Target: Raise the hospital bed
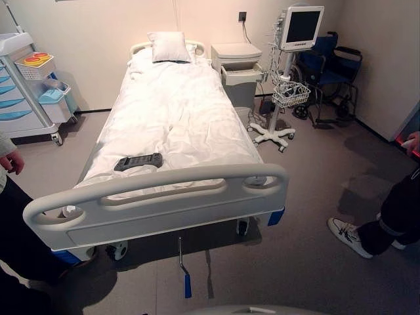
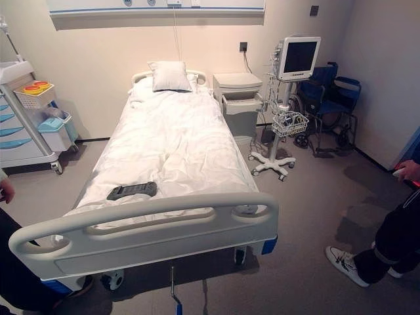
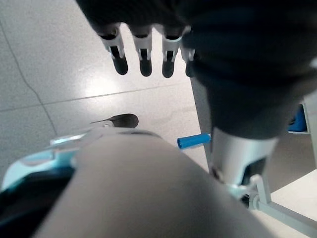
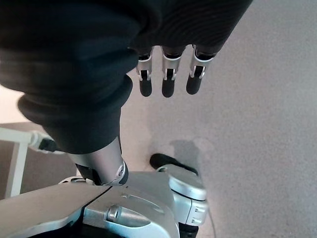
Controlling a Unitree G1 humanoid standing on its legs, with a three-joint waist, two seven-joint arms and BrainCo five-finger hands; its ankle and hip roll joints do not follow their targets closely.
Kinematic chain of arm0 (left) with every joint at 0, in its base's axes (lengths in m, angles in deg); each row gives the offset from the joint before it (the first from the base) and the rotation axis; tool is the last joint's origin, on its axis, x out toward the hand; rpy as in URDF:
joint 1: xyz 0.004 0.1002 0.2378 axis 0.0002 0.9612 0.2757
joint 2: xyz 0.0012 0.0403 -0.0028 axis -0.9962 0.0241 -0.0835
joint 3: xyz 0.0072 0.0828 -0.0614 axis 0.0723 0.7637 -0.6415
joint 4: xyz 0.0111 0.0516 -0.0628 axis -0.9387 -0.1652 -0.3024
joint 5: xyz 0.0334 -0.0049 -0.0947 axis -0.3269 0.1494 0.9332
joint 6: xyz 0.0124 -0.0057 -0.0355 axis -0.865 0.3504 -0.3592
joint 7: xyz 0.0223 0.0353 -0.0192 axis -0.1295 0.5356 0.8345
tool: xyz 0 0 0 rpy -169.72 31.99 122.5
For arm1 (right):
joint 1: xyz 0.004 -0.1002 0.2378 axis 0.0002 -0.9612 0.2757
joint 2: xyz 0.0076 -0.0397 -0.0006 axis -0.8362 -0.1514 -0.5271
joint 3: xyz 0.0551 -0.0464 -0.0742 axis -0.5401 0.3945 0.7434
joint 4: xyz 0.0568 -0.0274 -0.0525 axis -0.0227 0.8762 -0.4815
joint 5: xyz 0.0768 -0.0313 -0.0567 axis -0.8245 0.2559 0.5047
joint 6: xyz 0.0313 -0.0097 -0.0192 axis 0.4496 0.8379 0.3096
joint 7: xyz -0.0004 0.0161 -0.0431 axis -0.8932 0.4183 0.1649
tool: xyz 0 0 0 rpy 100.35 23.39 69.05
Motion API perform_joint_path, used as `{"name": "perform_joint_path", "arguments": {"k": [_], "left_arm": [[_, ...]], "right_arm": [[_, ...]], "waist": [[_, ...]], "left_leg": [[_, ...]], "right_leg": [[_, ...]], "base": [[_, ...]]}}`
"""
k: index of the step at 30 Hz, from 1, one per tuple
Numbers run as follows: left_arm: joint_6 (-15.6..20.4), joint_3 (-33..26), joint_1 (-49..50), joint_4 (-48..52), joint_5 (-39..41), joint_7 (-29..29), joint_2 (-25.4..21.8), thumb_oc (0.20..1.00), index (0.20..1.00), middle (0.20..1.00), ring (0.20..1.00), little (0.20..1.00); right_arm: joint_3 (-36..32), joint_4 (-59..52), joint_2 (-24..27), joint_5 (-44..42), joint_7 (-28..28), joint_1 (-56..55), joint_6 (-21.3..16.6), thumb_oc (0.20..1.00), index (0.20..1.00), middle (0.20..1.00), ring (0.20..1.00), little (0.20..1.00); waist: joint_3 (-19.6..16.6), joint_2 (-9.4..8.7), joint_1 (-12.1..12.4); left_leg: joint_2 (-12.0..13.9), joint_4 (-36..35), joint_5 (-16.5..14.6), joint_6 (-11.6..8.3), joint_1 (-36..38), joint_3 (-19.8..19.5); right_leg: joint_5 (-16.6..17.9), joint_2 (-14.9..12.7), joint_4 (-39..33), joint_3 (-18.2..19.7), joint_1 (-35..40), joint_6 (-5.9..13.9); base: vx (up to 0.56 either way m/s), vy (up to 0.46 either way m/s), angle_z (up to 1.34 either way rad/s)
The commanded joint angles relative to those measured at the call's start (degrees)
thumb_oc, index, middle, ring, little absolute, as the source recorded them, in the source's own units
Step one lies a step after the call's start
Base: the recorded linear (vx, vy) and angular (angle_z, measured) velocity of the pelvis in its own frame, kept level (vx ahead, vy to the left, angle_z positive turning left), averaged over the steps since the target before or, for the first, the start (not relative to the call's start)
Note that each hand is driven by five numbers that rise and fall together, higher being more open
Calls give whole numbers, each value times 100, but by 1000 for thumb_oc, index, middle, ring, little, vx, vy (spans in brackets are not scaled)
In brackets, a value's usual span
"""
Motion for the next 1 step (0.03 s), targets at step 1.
{"name": "perform_joint_path", "arguments": {"k": [1], "left_arm": [[0, -306, -279, -276, -255, 66, 158, 1000, 1000, 1000, 1000, 1000]], "right_arm": [[-61, 171, -84, 71, -7, 255, 23, 1000, 1000, 1000, 1000, 1000]], "waist": [[165, -192, 74]], "left_leg": [[-541, 50, -182, 368, -56, -90]], "right_leg": [[-120, -90, 519, -74, -100, 320]], "base": [[0, 0, 0]]}}
